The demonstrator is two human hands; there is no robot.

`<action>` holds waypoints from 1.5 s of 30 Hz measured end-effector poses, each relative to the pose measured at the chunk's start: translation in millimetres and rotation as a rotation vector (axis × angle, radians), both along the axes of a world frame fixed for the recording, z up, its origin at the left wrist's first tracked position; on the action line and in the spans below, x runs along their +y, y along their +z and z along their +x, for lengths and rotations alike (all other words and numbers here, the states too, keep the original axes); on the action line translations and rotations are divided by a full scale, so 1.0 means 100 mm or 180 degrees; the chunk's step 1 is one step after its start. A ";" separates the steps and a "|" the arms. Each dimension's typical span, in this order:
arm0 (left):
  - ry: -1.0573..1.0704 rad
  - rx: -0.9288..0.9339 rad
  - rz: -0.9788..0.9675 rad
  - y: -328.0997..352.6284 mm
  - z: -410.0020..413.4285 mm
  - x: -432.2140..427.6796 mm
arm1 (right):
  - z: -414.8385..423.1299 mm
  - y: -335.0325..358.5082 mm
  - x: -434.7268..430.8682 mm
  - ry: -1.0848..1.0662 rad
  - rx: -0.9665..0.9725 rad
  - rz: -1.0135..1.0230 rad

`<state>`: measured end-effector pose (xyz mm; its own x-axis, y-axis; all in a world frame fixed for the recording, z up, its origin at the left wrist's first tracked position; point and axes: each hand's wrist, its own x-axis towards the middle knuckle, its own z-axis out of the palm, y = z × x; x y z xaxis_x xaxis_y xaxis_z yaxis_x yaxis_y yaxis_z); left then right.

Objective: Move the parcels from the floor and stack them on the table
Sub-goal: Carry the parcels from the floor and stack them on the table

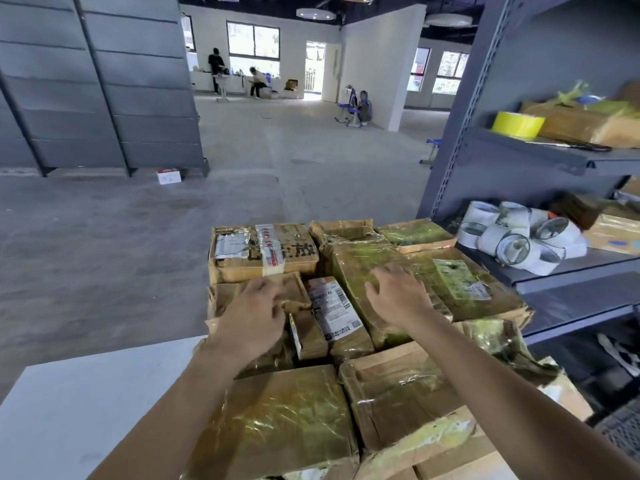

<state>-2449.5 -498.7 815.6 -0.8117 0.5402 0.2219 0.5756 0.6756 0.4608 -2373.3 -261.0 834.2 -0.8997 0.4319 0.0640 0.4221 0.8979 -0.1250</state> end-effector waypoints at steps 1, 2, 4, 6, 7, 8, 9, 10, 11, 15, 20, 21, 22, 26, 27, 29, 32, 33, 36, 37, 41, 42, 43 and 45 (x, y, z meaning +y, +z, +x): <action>-0.0417 0.0182 0.0030 -0.01 0.07 0.12 | 0.02 0.01 0.03 -0.0032 -0.0008 -0.0017; -0.0761 0.0305 0.0010 -0.02 0.14 0.25 | 0.05 0.01 0.05 -0.0066 -0.0014 -0.0065; -0.1165 0.0421 -0.0250 -0.06 0.23 0.49 | 0.10 0.01 0.09 -0.0145 0.0020 -0.0131; -0.1310 0.0363 -0.0707 -0.11 0.26 0.68 | 0.15 0.01 0.11 -0.0219 0.0048 -0.0086; -0.1340 0.0292 -0.0976 -0.12 0.25 0.74 | 0.18 0.00 0.12 -0.0228 0.0026 -0.0077; -0.1358 0.0235 -0.1204 -0.13 0.23 0.78 | 0.21 0.00 0.13 -0.0208 -0.0017 -0.0096; -0.1353 0.0180 -0.1362 -0.14 0.21 0.80 | 0.24 -0.01 0.13 -0.0168 -0.0055 -0.0133; -0.1343 0.0138 -0.1431 -0.15 0.20 0.81 | 0.28 -0.02 0.14 -0.0125 -0.0054 -0.0185; -0.1340 0.0104 -0.1457 -0.15 0.18 0.81 | 0.31 -0.02 0.14 -0.0093 -0.0004 -0.0246; -0.1344 0.0374 -0.1022 -0.10 0.22 0.83 | 0.42 0.00 0.21 -0.0036 0.0326 -0.0491; -0.0965 0.0810 -0.0176 0.15 0.50 1.06 | 0.65 -0.02 0.46 0.0041 0.0692 -0.0682; -0.0936 0.0875 -0.0124 0.21 0.58 1.13 | 0.71 -0.03 0.53 0.0077 0.0756 -0.0723; -0.0924 0.0922 -0.0103 0.25 0.67 1.20 | 0.77 -0.03 0.61 0.0108 0.0832 -0.0774; -0.0934 0.0784 -0.0139 0.30 1.13 1.53 | 1.07 -0.07 1.00 0.0284 0.0933 -0.0872; -0.0971 0.0761 -0.0268 0.28 1.27 1.63 | 1.15 -0.07 1.11 0.0318 0.0911 -0.0894; -0.1021 0.0673 -0.0555 0.20 1.52 1.86 | 1.32 -0.09 1.34 0.0408 0.0898 -0.0873; -0.0981 0.0413 -0.0986 -0.02 1.82 2.15 | 1.61 -0.15 1.65 0.0503 0.0828 -0.0853; -0.0925 0.0351 -0.1100 -0.10 1.88 2.22 | 1.69 -0.17 1.76 0.0546 0.0815 -0.0846; -0.0715 0.0487 -0.1506 -0.30 1.99 2.36 | 1.92 -0.25 2.06 0.0763 0.0734 -0.0986; -0.0664 0.0609 -0.1673 -0.35 2.01 2.38 | 1.98 -0.26 2.14 0.0877 0.0522 -0.1089; -0.0604 0.0812 -0.1967 -0.43 1.99 2.40 | 2.14 -0.34 2.37 0.1409 -0.0429 -0.1403; -0.0629 0.0855 -0.2018 -0.43 1.99 2.40 | 2.16 -0.37 2.39 0.1460 -0.0512 -0.1414; -0.0668 0.0928 -0.2060 -0.43 1.98 2.40 | 2.17 -0.41 2.40 0.1480 -0.0537 -0.1333; -0.0750 0.1042 -0.2103 -0.42 2.00 2.39 | 2.16 -0.53 2.35 0.1495 -0.0400 -0.0933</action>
